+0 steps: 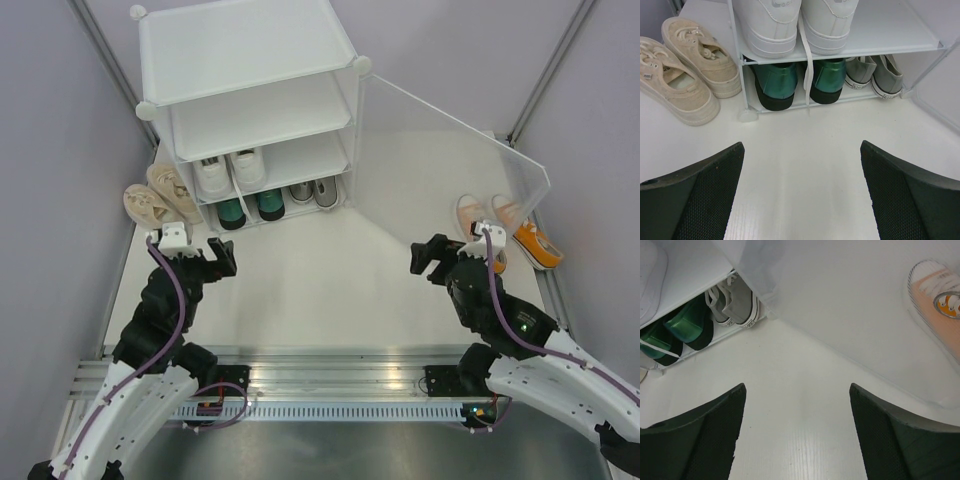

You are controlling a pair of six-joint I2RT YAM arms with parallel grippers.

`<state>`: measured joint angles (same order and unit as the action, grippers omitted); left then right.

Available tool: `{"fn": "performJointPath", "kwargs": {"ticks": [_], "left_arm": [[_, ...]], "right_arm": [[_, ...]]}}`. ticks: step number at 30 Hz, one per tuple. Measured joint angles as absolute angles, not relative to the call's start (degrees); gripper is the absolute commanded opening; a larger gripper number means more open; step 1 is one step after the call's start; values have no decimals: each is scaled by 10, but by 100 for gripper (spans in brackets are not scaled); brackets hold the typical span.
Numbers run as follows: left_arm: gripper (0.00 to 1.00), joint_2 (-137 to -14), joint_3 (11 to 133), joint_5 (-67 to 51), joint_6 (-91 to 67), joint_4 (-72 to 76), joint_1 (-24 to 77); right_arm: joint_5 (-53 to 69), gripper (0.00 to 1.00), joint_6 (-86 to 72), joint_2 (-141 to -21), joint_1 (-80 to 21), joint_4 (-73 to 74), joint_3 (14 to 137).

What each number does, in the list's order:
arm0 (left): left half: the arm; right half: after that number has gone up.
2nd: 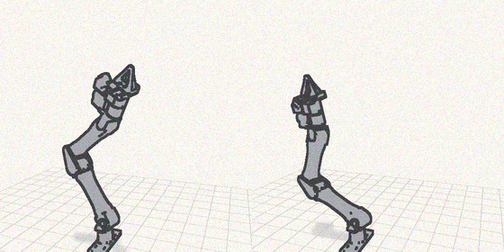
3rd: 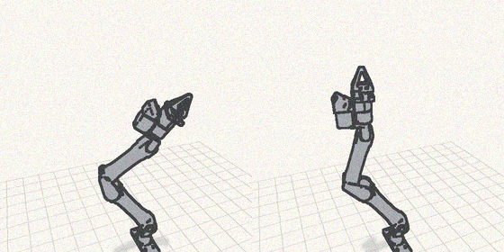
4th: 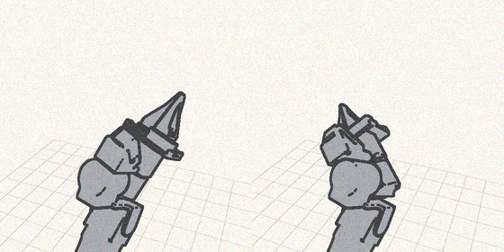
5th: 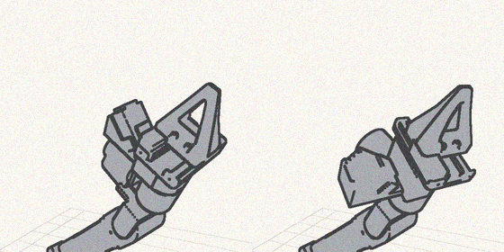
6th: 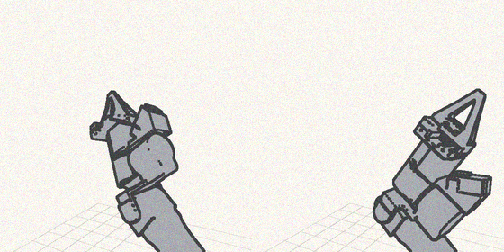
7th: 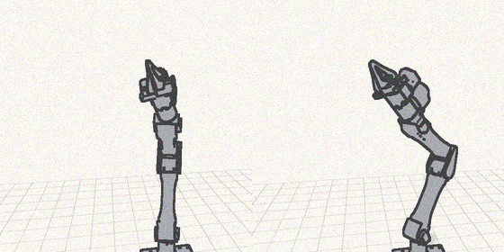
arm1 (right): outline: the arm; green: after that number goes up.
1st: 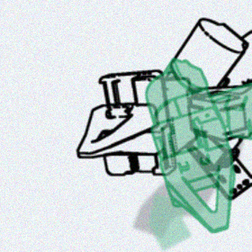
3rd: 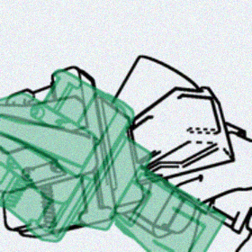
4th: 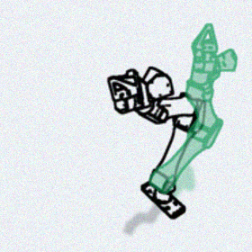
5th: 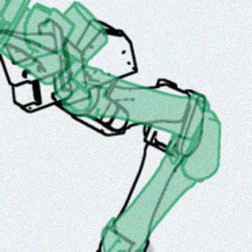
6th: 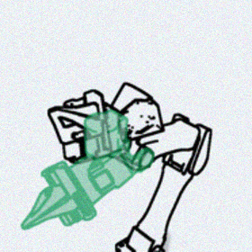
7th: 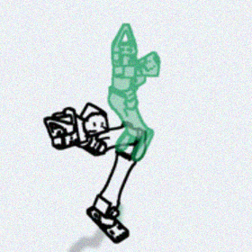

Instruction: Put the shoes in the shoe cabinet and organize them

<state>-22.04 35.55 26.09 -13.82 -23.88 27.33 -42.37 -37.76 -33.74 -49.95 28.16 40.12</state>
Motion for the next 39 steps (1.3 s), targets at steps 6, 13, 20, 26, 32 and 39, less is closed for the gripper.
{"fn": "performJointPath", "kwargs": {"ticks": [6, 13, 20, 26, 32, 39], "left_arm": [[100, -225, 356, 242, -138, -239, 273], [100, -233, 356, 215, -138, -239, 273], [100, -232, 356, 191, -138, -239, 273], [100, -229, 356, 177, -138, -239, 273], [100, -218, 356, 168, -138, -239, 273], [100, -212, 356, 144, -138, -239, 273]], "right_arm": [[-417, 57, -350, -309, -500, 283, 403], [-360, 58, -266, -261, -500, 272, 438], [-340, 74, -138, -290, -500, 180, 611], [-409, 81, -30, -462, -499, 99, 785], [-509, 82, 97, -558, -499, 44, 884], [-592, 85, 146, -573, -441, 11, 889]]}}
